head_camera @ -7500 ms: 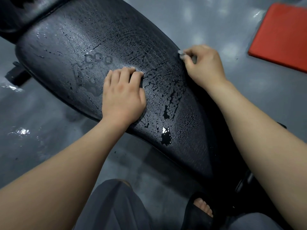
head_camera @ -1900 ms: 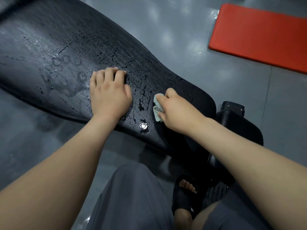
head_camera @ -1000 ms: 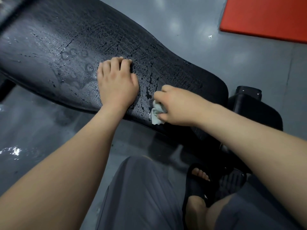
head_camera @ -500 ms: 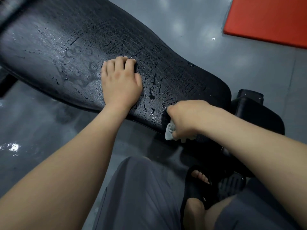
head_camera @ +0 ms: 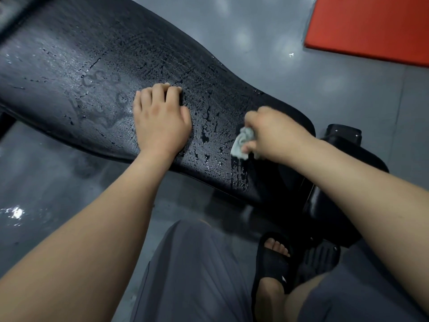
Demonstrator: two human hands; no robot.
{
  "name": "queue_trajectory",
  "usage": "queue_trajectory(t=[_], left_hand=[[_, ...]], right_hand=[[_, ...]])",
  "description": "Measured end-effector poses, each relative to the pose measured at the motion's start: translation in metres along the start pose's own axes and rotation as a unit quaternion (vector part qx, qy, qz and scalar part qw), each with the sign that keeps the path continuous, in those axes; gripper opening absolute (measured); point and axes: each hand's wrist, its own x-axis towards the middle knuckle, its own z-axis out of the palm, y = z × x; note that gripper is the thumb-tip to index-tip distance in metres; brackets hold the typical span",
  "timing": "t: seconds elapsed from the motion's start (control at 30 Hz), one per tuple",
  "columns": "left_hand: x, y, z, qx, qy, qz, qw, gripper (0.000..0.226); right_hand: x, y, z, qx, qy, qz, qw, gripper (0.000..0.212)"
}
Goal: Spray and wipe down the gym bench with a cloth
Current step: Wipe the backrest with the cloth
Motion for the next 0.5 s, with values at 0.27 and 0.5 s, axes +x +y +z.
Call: queue_trajectory(t=[0.27,0.5], left_hand=[[0.002,0.001,-0.007,-0.033,-0.031,-0.008,0.999,0.042],[0.004,0.051,-0.011,-0.094,-0.086,0.068,0.989,0.040]], right_hand=[[-0.013,-0.004,0.005,0.007,-0.089,-0.067,0.994,0.030],[0.003,0.021,-0.004,0.010,0.058,0.038,0.998,0.035]])
